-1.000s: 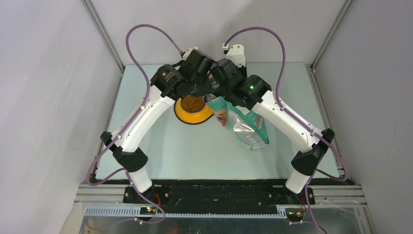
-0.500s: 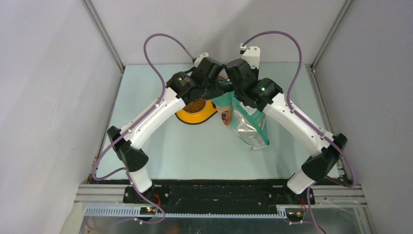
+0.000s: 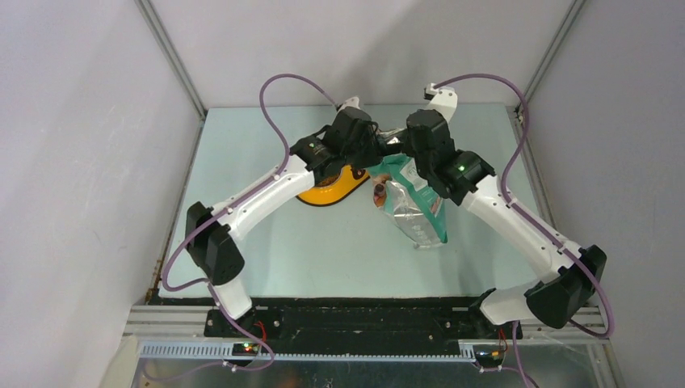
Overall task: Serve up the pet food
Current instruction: Collect the pet food from the pet food bag.
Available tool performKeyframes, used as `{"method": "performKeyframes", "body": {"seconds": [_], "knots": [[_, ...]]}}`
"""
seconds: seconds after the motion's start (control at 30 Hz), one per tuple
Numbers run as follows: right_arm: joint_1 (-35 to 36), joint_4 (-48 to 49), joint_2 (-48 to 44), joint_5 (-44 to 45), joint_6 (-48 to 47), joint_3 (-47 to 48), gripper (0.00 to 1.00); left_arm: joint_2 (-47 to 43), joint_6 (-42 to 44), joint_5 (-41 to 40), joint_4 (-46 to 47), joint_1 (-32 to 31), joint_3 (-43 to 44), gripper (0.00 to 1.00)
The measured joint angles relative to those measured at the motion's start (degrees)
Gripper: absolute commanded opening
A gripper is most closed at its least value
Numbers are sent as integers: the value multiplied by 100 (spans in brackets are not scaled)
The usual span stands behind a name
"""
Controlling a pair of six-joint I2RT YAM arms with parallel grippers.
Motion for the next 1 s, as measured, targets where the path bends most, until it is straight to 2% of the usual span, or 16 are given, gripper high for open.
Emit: {"method": "performKeyframes", "body": {"seconds": [0.2,0.47,0.7,1.0], "knots": [[-155,267,-238,-315,46,-367,0,48,92,798,1268,157,-673,0],[-332,98,-297,-20,-221,-396,0,529,39,1679,2356,170,-697,0],[-446,-107,-317,146,-208,-396,0,697,-199,2138,3152,173,-898,0],[-455,-289,-337,-87,-173,-396,0,380,-817,2747,4522,264,-1985,0]]}}
